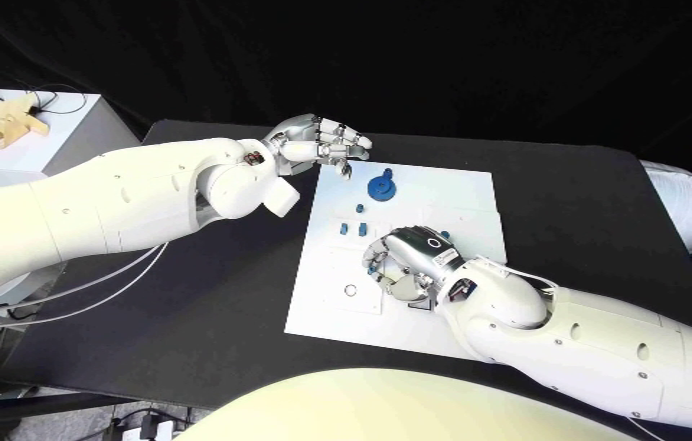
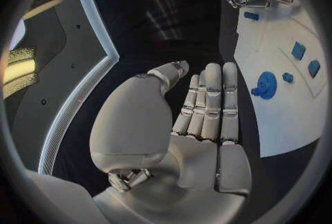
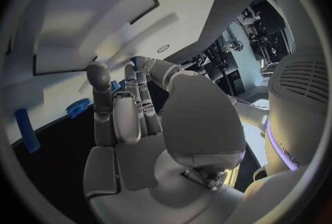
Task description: Assemble the parts on the task board
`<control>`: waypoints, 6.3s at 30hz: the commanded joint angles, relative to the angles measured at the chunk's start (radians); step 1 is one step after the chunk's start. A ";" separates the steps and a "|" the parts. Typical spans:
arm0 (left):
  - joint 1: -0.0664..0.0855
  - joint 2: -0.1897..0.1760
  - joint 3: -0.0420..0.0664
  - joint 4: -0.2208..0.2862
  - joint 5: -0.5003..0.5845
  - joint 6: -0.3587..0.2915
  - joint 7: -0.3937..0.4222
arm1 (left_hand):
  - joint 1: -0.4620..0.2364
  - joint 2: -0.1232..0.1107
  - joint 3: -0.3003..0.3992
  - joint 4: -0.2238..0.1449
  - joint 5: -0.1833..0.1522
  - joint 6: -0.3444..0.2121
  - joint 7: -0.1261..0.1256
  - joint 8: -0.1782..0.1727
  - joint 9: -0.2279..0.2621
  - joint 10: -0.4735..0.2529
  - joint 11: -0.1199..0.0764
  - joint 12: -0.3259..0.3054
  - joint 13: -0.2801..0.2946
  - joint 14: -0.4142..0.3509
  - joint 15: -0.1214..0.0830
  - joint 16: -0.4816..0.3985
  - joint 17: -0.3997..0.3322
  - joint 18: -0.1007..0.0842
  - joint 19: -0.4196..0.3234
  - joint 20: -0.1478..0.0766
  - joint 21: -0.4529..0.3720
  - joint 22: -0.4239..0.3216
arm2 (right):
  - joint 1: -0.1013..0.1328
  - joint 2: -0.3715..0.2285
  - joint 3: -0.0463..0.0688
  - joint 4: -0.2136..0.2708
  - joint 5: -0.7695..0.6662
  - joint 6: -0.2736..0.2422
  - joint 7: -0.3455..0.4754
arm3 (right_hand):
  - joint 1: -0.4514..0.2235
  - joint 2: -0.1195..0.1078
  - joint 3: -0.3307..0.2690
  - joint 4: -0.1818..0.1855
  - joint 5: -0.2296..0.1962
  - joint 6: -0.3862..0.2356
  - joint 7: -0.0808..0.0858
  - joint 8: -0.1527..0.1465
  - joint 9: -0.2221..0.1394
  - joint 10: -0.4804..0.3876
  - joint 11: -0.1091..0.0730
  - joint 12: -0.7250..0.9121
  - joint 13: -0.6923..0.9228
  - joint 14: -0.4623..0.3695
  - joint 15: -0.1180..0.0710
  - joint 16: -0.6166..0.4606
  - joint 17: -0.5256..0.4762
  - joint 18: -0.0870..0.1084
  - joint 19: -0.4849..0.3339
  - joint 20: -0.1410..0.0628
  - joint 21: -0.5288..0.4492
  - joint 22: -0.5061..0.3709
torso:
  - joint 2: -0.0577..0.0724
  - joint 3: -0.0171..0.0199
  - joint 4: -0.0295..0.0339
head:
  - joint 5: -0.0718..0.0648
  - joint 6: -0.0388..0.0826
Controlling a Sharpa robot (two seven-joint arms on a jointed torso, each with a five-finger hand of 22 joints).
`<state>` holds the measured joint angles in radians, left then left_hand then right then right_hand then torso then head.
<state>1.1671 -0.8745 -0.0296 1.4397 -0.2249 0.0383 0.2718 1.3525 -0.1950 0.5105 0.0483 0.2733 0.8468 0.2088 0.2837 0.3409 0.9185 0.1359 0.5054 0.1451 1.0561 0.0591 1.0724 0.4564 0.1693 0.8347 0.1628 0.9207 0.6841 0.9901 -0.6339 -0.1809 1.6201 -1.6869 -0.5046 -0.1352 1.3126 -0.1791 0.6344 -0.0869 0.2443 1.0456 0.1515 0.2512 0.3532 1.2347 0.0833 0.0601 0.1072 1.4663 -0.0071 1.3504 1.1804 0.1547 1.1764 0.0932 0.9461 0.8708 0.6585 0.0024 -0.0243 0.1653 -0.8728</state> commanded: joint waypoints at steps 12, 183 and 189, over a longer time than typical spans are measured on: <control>0.000 0.001 0.000 0.000 -0.002 0.018 0.001 | -0.006 0.007 -0.004 0.004 -0.001 -0.006 -0.003 -0.001 -0.001 -0.003 0.001 -0.004 -0.001 0.000 0.003 -0.003 -0.001 0.014 0.006 -0.001 -0.002 -0.001 | -0.004 -0.011 -0.004 0.009 0.030 -0.054 0.029 | 0.000 -0.036 -0.025 -0.002 -0.007 -0.063 0.020 -0.031 -0.002 -0.167 0.033 0.008 -0.043 -0.017 0.034 -0.044 -0.089 0.023 -0.095 0.028 -0.098 -0.083 | 0.000 0.0001 0.0002 | -0.003 0.000; -0.007 0.021 -0.001 -0.014 0.003 0.032 0.005 | 0.003 0.010 -0.010 0.011 -0.001 -0.020 0.002 0.012 -0.001 -0.002 0.004 0.002 -0.004 0.000 0.006 -0.003 -0.002 0.014 0.016 0.001 -0.017 -0.013 | 0.084 -0.045 0.002 0.176 0.011 0.043 -0.055 | 0.056 0.005 -0.002 0.072 -0.150 0.050 -0.022 -0.025 0.044 0.010 -0.025 0.108 -0.012 0.032 -0.012 0.064 0.027 -0.028 0.108 -0.011 0.079 0.160 | -0.003 -0.0036 -0.0001 | -0.025 0.000; -0.007 0.021 -0.001 -0.014 0.003 0.033 0.004 | 0.004 0.010 -0.011 0.011 -0.001 -0.018 0.001 0.014 0.000 -0.002 0.003 0.003 -0.004 0.000 0.005 -0.004 -0.002 0.015 0.017 0.001 -0.018 -0.014 | 0.070 -0.026 -0.002 0.158 0.007 0.050 -0.050 | 0.056 0.005 -0.001 0.072 -0.150 0.049 -0.022 -0.025 0.044 0.010 -0.025 0.107 -0.012 0.032 -0.012 0.064 0.027 -0.028 0.107 -0.011 0.079 0.160 | -0.003 -0.0017 0.0004 | -0.016 0.000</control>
<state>1.1602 -0.8553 -0.0309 1.4246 -0.2239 0.0502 0.2669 1.3525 -0.1950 0.5022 0.0566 0.2733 0.8309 0.2137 0.2955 0.3401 0.9186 0.1359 0.5054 0.1422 1.0560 0.0591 1.0724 0.4564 0.1693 0.8453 0.1665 0.9089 0.6718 1.0623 -0.6612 -0.1825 1.7809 -1.6703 -0.4621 -0.2052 1.3533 -0.1816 0.6348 -0.0103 0.0891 1.0989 0.1232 0.2280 0.3961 1.2079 0.0876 0.1643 0.0854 1.4630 -0.0146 1.4124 1.2085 0.1393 1.2862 0.0839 1.0281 1.0320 0.6554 -0.0009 -0.0243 0.1456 -0.8728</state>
